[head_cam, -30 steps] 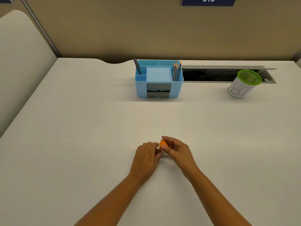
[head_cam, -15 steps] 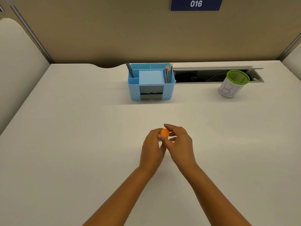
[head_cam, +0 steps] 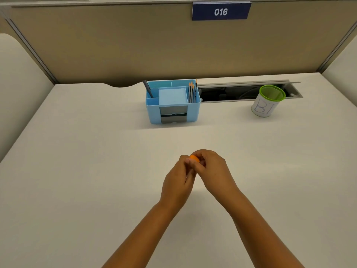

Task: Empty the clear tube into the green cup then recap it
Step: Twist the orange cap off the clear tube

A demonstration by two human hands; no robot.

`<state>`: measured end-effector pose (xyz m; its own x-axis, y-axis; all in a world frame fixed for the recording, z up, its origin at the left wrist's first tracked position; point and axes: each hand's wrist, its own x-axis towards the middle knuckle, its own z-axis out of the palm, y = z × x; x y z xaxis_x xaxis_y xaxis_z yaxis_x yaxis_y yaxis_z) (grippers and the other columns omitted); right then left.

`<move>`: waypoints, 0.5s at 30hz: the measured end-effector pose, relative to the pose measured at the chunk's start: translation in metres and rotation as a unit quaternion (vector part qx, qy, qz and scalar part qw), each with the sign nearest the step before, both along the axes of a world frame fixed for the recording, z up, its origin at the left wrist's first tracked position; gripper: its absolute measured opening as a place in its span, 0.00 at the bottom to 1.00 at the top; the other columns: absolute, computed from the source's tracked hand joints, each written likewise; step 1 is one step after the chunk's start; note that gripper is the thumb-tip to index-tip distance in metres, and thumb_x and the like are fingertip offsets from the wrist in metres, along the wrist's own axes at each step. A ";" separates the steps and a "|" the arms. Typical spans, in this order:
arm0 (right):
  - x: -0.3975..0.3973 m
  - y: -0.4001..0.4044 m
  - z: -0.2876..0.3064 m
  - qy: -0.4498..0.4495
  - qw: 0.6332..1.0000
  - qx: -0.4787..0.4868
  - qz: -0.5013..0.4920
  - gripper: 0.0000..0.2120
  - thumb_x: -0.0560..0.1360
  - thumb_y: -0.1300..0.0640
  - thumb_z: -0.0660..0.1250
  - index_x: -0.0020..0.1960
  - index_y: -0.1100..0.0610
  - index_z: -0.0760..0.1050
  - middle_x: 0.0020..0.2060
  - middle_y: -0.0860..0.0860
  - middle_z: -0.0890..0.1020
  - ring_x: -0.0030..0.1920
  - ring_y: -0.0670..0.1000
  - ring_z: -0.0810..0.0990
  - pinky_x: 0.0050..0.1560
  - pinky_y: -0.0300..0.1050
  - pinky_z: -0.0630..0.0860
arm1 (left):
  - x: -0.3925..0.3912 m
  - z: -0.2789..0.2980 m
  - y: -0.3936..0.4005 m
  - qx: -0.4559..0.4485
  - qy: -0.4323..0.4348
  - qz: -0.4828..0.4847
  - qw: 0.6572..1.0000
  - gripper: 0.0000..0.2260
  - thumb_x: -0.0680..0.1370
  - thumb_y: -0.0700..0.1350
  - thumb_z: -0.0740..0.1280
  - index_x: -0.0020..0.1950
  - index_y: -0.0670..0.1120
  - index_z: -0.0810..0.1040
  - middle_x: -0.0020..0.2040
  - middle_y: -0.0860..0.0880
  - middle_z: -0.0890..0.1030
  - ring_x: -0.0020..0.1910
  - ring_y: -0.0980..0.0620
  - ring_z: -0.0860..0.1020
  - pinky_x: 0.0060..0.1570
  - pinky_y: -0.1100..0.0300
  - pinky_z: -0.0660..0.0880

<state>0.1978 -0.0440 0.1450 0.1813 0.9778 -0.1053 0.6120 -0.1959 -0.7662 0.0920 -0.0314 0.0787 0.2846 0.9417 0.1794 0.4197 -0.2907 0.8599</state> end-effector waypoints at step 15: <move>0.001 -0.010 0.004 -0.005 1.000 0.015 -0.007 0.12 0.77 0.52 0.61 0.55 0.57 0.77 0.50 0.54 0.81 0.44 0.47 0.76 0.46 0.34 0.70 | 0.001 0.010 -0.004 0.006 -0.014 0.042 0.999 0.05 0.71 0.56 0.63 0.41 0.56 0.72 0.25 0.52 0.74 0.25 0.55 0.70 0.26 0.63 0.68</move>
<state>0.1988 -0.0538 0.1488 0.1951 0.9780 -0.0737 0.6179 -0.1809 -0.7652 0.0931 -0.0353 0.0889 0.1992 0.9598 0.1978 0.4190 -0.2659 0.8682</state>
